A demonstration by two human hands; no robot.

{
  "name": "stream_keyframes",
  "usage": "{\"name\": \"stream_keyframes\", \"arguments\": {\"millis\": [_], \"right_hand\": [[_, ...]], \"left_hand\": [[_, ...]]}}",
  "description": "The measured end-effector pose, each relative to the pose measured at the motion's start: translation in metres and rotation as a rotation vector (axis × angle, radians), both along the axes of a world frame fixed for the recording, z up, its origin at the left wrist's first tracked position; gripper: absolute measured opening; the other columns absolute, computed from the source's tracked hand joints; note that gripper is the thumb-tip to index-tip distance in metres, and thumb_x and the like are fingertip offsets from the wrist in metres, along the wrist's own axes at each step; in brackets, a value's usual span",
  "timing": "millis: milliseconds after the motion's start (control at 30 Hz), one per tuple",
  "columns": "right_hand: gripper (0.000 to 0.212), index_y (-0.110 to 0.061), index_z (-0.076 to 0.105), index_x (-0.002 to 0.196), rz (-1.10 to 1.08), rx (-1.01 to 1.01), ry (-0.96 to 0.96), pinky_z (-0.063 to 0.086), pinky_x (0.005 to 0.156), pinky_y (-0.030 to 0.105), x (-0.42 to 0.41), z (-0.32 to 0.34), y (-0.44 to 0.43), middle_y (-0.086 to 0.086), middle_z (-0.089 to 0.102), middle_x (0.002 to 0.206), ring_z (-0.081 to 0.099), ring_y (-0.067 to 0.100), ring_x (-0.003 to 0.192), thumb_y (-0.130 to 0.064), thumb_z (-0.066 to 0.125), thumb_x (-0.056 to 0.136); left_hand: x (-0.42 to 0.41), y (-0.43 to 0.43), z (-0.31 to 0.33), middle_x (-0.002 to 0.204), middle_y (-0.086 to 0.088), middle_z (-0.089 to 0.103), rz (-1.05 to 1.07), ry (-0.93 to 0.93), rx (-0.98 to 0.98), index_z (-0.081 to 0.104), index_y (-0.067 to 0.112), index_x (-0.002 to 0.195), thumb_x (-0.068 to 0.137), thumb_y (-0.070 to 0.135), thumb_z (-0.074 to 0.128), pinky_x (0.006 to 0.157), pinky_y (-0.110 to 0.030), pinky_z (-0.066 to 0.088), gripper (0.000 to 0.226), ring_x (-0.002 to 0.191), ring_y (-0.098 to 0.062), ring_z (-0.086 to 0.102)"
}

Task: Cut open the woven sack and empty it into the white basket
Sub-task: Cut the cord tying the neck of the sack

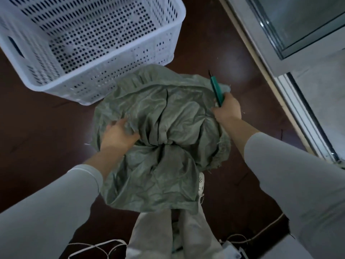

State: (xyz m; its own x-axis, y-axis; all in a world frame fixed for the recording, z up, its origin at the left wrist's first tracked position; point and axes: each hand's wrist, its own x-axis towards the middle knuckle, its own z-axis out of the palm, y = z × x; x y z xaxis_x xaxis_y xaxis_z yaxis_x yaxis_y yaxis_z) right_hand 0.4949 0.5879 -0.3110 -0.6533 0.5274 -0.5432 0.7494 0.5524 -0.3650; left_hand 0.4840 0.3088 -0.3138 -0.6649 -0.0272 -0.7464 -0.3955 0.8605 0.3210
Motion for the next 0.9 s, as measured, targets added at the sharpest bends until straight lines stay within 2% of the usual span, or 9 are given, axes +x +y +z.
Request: {"name": "stream_keyframes", "arguments": {"millis": [133,200,267,367,467,533,633,800,900], "right_hand": [[0.034,-0.007,0.051,0.124,0.122,0.013,0.079,0.044,0.091,0.036,-0.023,-0.04,0.005,0.018,0.057,0.126,0.054,0.035,0.115,-0.016,0.052,0.091],[0.052,-0.018,0.044,0.138,0.231,0.012,0.066,0.033,0.11,0.037,-0.034,-0.057,0.008,0.014,0.037,0.149,0.035,0.03,0.137,-0.013,0.056,0.088],[0.066,-0.036,0.032,0.143,0.288,0.003,0.023,0.016,0.118,0.05,-0.042,-0.07,0.007,0.008,0.023,0.157,0.017,0.029,0.145,-0.016,0.059,0.087],[0.07,-0.05,0.027,0.14,0.251,-0.035,-0.027,0.005,0.115,0.06,-0.043,-0.086,-0.005,-0.002,0.046,0.142,0.032,0.027,0.139,-0.021,0.059,0.085],[0.069,-0.047,0.031,0.14,0.315,-0.112,-0.033,0.027,0.112,0.055,-0.027,-0.099,-0.022,0.001,0.059,0.12,0.054,0.027,0.118,-0.016,0.058,0.085],[0.062,-0.037,0.036,0.141,0.297,-0.204,0.028,0.037,0.106,0.033,-0.012,-0.103,-0.034,0.004,0.06,0.126,0.056,0.025,0.116,-0.014,0.056,0.087],[0.057,-0.024,0.042,0.14,0.196,-0.272,0.116,0.034,0.095,0.017,0.019,-0.1,-0.058,0.006,0.056,0.134,0.053,0.021,0.121,-0.013,0.057,0.087],[0.048,-0.016,0.053,0.13,-0.279,-0.625,0.273,0.046,0.103,0.04,0.069,-0.069,-0.094,0.009,0.062,0.125,0.059,0.024,0.115,-0.005,0.063,0.085],[0.043,-0.025,0.063,0.117,-0.603,-0.838,0.256,0.049,0.1,0.046,0.094,-0.051,-0.113,0.005,0.064,0.123,0.062,0.023,0.112,-0.004,0.067,0.081]], "left_hand": [[0.001,0.002,-0.037,0.152,-0.014,0.028,0.111,-0.058,0.036,0.024,0.02,0.147,0.079,0.04,0.069,0.111,-0.04,0.034,0.084,0.138,-0.031,0.031],[0.003,0.009,-0.053,0.15,-0.012,0.033,0.218,-0.099,0.123,0.021,0.019,0.147,0.075,0.043,0.07,0.112,-0.038,0.033,0.09,0.137,-0.028,0.034],[0.007,0.017,-0.065,0.149,-0.01,0.038,0.306,-0.134,0.17,0.021,0.015,0.147,0.079,0.038,0.069,0.111,-0.035,0.034,0.086,0.135,-0.027,0.039],[0.015,0.025,-0.08,0.149,-0.006,0.039,0.384,-0.174,0.221,0.021,0.016,0.147,0.079,0.036,0.068,0.113,-0.037,0.032,0.085,0.135,-0.024,0.041],[0.024,0.033,-0.085,0.151,-0.006,0.035,0.461,-0.206,0.283,0.014,0.019,0.149,0.084,0.038,0.063,0.115,-0.036,0.029,0.084,0.137,-0.024,0.037],[0.028,0.038,-0.082,0.153,-0.004,0.032,0.536,-0.205,0.308,0.012,0.02,0.15,0.084,0.05,0.057,0.115,-0.035,0.025,0.085,0.14,-0.024,0.033],[0.032,0.048,-0.07,0.157,0.001,0.021,0.67,-0.162,0.371,0.004,0.023,0.151,0.078,0.067,0.051,0.115,-0.035,0.019,0.097,0.144,-0.021,0.024],[0.027,0.068,-0.049,0.161,-0.002,0.0,0.776,-0.085,0.402,-0.015,0.025,0.148,0.066,0.073,0.058,0.12,-0.04,0.011,0.12,0.148,-0.023,0.007],[0.018,0.074,-0.041,0.158,-0.011,-0.017,0.525,0.132,0.186,-0.021,0.02,0.146,0.062,0.061,0.072,0.119,-0.049,0.002,0.132,0.147,-0.027,-0.009]]}}
